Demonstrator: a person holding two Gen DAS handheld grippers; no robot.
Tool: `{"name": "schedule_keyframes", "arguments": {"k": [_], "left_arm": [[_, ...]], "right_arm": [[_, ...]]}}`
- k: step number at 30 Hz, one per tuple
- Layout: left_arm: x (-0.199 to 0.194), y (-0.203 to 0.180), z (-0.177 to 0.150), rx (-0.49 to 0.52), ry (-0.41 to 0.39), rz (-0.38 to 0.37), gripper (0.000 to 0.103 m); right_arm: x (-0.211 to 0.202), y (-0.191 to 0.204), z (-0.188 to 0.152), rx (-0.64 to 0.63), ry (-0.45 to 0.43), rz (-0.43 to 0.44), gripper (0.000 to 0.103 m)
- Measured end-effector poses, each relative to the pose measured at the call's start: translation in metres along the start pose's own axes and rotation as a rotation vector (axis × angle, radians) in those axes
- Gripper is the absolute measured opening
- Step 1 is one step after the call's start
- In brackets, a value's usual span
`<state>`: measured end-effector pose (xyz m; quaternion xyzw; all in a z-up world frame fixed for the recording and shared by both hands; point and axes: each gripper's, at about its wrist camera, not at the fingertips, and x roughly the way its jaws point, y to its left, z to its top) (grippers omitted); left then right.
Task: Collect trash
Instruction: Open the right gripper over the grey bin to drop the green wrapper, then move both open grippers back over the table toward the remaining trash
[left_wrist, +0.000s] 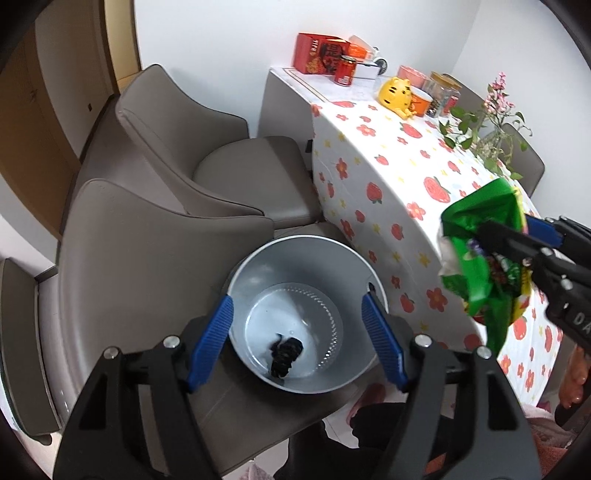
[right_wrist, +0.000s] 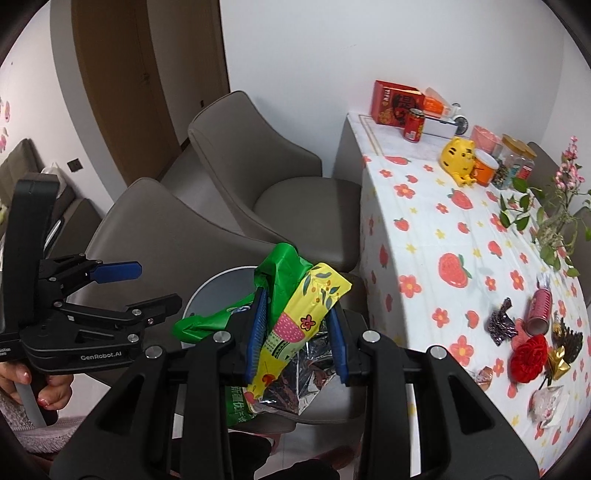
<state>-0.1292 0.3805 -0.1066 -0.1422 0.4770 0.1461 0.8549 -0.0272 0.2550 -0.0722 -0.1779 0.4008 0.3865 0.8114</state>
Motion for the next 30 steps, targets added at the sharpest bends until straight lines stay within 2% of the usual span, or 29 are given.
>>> {"name": "schedule_keyframes", "arguments": {"k": [5,7,9,15,20,25,30], "left_arm": [[-0.007,0.008,-0.005,-0.017,-0.008,0.034,0.072],[-0.01,0.012,-0.007,-0.027,-0.01,0.043,0.072],[-0.013,0.015,-0.009,-0.038,-0.015,0.054,0.072],[-0.021,0.022,-0.012,-0.052,-0.032,0.08,0.072],[-0.021,0.018,-0.012,-0.037,-0.035,0.073,0.072],[-0.016,0.001,-0.007,0.023,-0.031,0.042,0.072],[-0.011,-0.03,0.003,0.097,-0.035,-0.019,0.072]], "right_arm": [[0.01,0.017,0.003,-0.039,0.018,0.045,0.036],[0.011,0.022,0.005,-0.047,0.016,0.061,0.051],[0.013,0.025,0.007,-0.05,0.008,0.071,0.055],[0.012,0.034,0.008,-0.062,0.002,0.089,0.055],[0.008,0.031,0.005,-0.055,-0.001,0.075,0.055],[0.0,0.016,-0.002,-0.01,-0.005,0.025,0.055],[-0.017,-0.013,-0.016,0.067,-0.024,-0.082,0.055]]}}
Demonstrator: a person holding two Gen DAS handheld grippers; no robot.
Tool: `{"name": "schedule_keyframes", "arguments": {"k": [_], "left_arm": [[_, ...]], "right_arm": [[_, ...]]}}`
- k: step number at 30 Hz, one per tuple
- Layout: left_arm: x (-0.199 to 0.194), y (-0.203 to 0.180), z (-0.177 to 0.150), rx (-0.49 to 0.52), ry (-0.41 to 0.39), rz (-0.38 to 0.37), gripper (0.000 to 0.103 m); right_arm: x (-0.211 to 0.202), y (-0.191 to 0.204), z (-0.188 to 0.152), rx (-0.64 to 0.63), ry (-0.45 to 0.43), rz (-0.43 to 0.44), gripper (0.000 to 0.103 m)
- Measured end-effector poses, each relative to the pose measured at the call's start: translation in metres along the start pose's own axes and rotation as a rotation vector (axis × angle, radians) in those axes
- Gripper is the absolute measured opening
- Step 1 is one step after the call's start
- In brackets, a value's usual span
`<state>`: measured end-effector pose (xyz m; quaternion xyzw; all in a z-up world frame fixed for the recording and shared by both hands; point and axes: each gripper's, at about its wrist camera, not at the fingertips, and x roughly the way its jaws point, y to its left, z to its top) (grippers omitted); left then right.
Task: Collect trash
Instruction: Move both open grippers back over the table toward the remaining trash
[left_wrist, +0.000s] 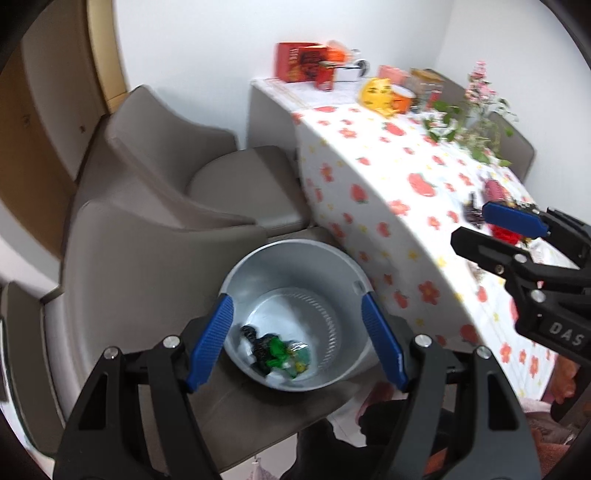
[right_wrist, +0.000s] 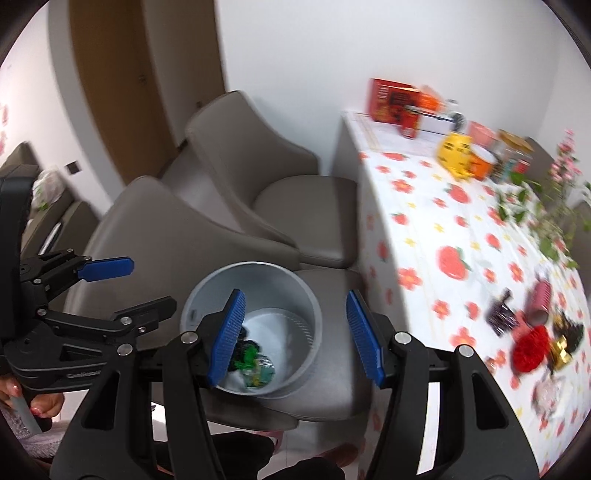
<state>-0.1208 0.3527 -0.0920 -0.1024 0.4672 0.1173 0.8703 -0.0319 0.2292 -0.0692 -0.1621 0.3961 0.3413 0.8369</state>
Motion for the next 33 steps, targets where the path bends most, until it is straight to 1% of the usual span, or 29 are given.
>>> {"name": "schedule_keyframes", "arguments": {"k": [2,4,7,13,19,23,26,29,33], "left_arm": [[0.002,-0.018,0.007,0.044,-0.01,0.003,0.072],[0.003,-0.035,0.011,0.068,-0.017,-0.011,0.072],[0.007,-0.065,0.018,0.125,-0.024,-0.021,0.072],[0.025,-0.131,0.03,0.235,0.001,-0.099,0.072],[0.044,-0.199,0.033,0.326,0.034,-0.166,0.072],[0.053,-0.243,0.033,0.37,0.05,-0.198,0.072],[0.06,-0.27,0.033,0.386,0.065,-0.212,0.072],[0.069,-0.293,0.034,0.389,0.079,-0.216,0.072],[0.082,-0.313,0.036,0.378,0.107,-0.203,0.072]], "right_arm": [[-0.008,-0.016,-0.006,0.04,-0.014,-0.07,0.055],[-0.016,-0.033,-0.013,0.085,-0.026,-0.15,0.055],[-0.026,-0.064,-0.026,0.164,-0.026,-0.242,0.055],[-0.05,-0.134,-0.058,0.319,-0.015,-0.357,0.055],[-0.079,-0.197,-0.098,0.434,-0.004,-0.454,0.058],[-0.094,-0.229,-0.121,0.493,0.011,-0.49,0.058],[-0.101,-0.251,-0.135,0.523,0.023,-0.501,0.058],[-0.103,-0.271,-0.145,0.533,0.033,-0.489,0.058],[-0.096,-0.293,-0.148,0.518,0.048,-0.454,0.061]]}}
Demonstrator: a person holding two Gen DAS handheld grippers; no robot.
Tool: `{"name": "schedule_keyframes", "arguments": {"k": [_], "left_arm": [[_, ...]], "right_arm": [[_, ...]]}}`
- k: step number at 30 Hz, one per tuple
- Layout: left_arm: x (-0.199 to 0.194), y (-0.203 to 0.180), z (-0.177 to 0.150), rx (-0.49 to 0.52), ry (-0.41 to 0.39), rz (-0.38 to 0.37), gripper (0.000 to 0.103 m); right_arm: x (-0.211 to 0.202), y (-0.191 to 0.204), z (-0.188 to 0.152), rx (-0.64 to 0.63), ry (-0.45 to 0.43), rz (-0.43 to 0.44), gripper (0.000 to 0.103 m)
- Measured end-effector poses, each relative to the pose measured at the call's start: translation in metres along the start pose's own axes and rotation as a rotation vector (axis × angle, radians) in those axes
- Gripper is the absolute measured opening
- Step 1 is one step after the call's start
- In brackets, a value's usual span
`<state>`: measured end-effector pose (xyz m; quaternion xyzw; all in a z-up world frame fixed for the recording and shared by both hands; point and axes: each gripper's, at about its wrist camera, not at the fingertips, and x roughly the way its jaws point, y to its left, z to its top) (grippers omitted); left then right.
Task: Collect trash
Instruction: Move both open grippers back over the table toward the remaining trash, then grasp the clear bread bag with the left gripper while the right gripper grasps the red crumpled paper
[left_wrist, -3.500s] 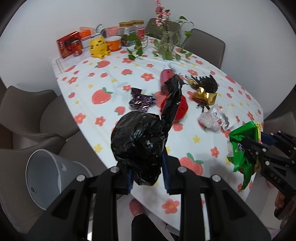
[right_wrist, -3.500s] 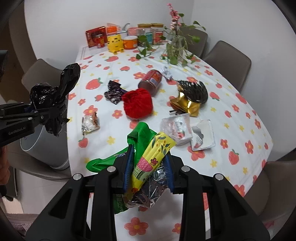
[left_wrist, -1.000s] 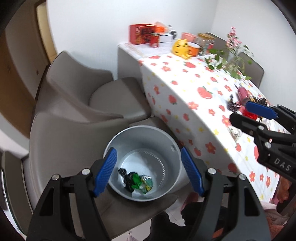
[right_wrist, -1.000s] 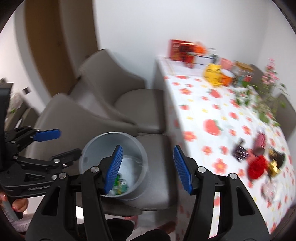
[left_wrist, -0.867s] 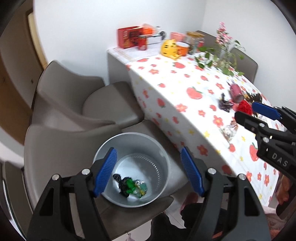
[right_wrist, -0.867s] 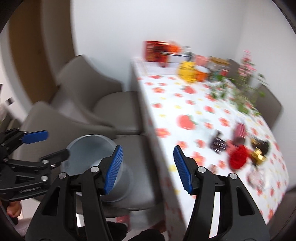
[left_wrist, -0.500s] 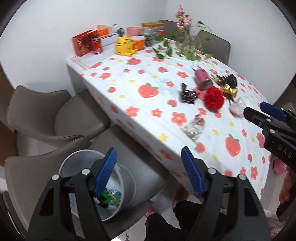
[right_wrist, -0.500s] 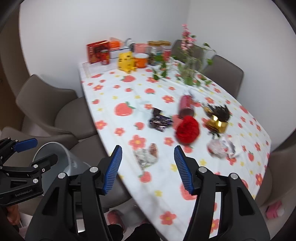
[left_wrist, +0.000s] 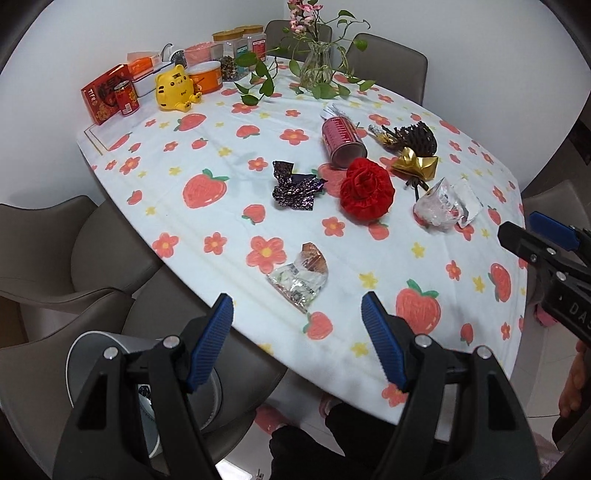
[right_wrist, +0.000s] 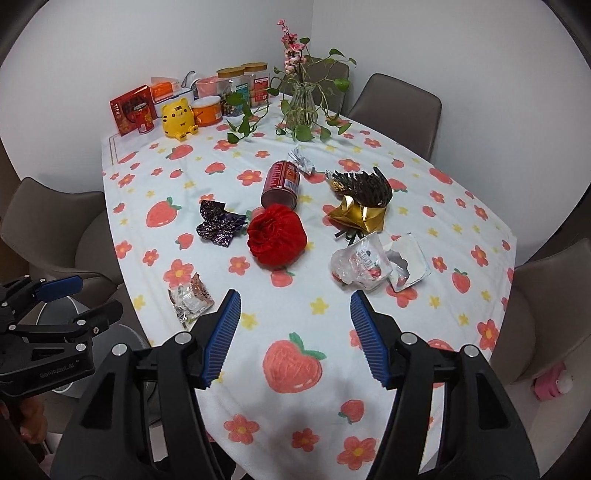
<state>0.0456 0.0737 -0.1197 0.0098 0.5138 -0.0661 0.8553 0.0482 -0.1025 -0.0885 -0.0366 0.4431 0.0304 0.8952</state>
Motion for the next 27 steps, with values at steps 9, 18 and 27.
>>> {"name": "schedule_keyframes", "arguments": {"k": [9,18,27], "left_arm": [[0.031,0.0,0.016,-0.029,0.036,0.006,0.072],[0.084,0.009,0.029,0.056,0.093,-0.008,0.072],[0.144,0.003,0.028,0.13,0.162,-0.047,0.07]], "right_arm": [[0.054,0.004,0.027,-0.063,0.048,0.073,0.061],[0.108,0.02,0.05,-0.076,0.067,0.034,0.061],[0.171,0.018,0.063,-0.04,0.112,0.007,0.061]]}}
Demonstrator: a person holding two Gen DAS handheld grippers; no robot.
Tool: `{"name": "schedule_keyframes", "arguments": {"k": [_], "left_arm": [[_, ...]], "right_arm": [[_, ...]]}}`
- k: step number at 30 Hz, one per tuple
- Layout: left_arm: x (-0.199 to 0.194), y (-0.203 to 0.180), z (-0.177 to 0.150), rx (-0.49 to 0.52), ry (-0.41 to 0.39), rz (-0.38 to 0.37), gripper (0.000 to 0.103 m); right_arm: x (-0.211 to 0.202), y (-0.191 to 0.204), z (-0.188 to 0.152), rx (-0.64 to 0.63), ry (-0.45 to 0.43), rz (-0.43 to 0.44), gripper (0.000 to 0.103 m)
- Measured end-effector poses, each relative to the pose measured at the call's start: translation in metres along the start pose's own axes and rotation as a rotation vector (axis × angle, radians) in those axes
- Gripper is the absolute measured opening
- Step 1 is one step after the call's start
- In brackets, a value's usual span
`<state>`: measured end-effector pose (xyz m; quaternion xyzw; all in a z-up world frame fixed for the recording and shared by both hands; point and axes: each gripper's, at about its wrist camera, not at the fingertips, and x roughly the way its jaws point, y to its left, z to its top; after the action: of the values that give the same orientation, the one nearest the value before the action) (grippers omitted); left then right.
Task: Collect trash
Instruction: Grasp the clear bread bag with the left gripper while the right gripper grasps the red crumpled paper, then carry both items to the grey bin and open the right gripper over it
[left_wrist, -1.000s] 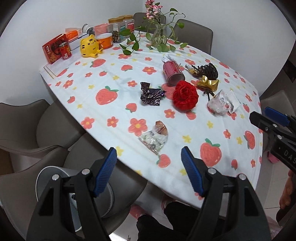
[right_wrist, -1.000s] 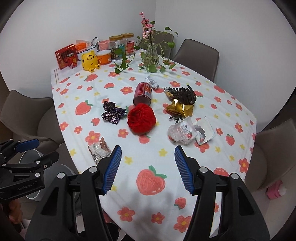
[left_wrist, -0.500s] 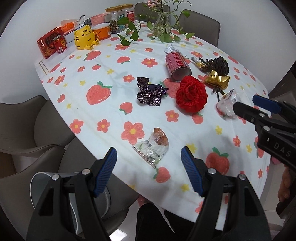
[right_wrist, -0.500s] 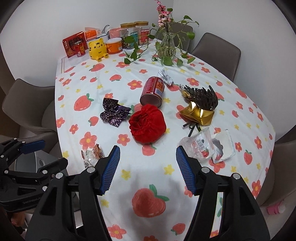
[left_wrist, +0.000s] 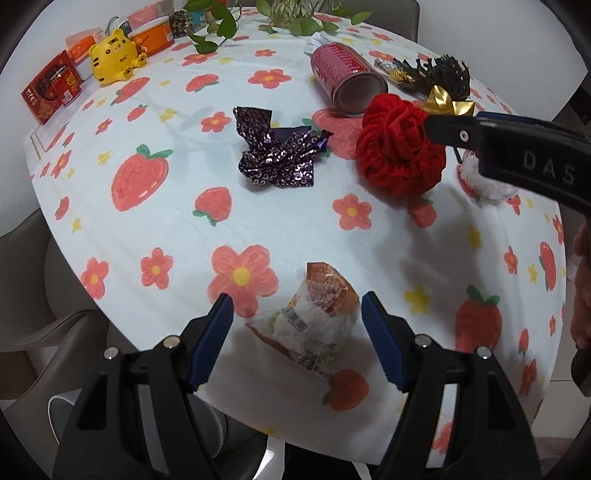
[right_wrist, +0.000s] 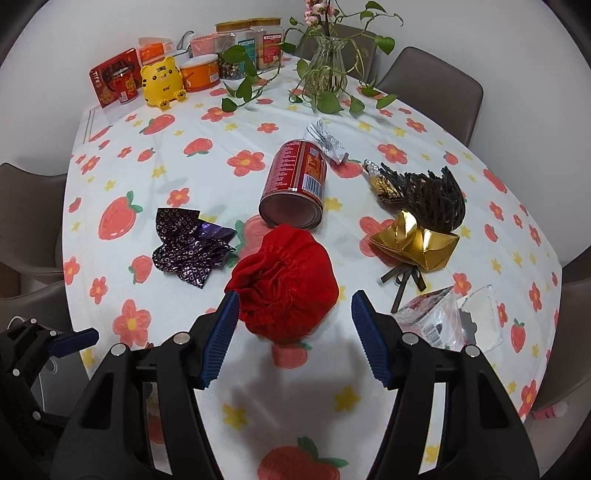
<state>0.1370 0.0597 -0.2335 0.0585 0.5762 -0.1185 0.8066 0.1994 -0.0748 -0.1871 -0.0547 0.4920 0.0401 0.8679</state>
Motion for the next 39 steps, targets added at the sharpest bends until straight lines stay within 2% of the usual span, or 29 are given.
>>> {"name": "schedule_keyframes", "arguments": {"k": [1,3,4,6,10,13,27,39], "left_arm": [[0.005,-0.001,0.0,0.008,0.004,-0.006,0.07],[0.014,-0.005,0.001,0.031,0.009,-0.017,0.06],[0.018,-0.007,0.002,0.044,0.008,-0.013,0.059],[0.02,-0.01,0.004,0.059,0.0,-0.01,0.052],[0.02,-0.009,0.007,0.048,-0.012,-0.025,0.044],[0.02,-0.008,0.009,0.036,-0.017,-0.02,0.041],[-0.031,-0.01,0.023,-0.017,-0.115,0.018,0.038],[-0.088,-0.008,-0.009,-0.139,-0.187,0.076,0.038]], "right_arm": [[0.006,0.0,0.001,-0.001,0.007,0.002,0.061],[0.018,0.002,0.002,-0.005,0.023,0.009,0.06],[0.023,0.002,0.002,-0.008,0.032,0.014,0.05],[0.03,0.005,0.001,-0.014,0.054,0.034,0.033],[0.025,0.008,-0.002,-0.036,0.04,0.04,0.021],[0.018,0.004,-0.004,-0.036,0.038,0.054,0.017],[-0.037,-0.015,-0.012,-0.042,-0.024,0.068,0.014],[-0.092,-0.005,-0.028,-0.139,-0.076,0.138,0.013]]}}
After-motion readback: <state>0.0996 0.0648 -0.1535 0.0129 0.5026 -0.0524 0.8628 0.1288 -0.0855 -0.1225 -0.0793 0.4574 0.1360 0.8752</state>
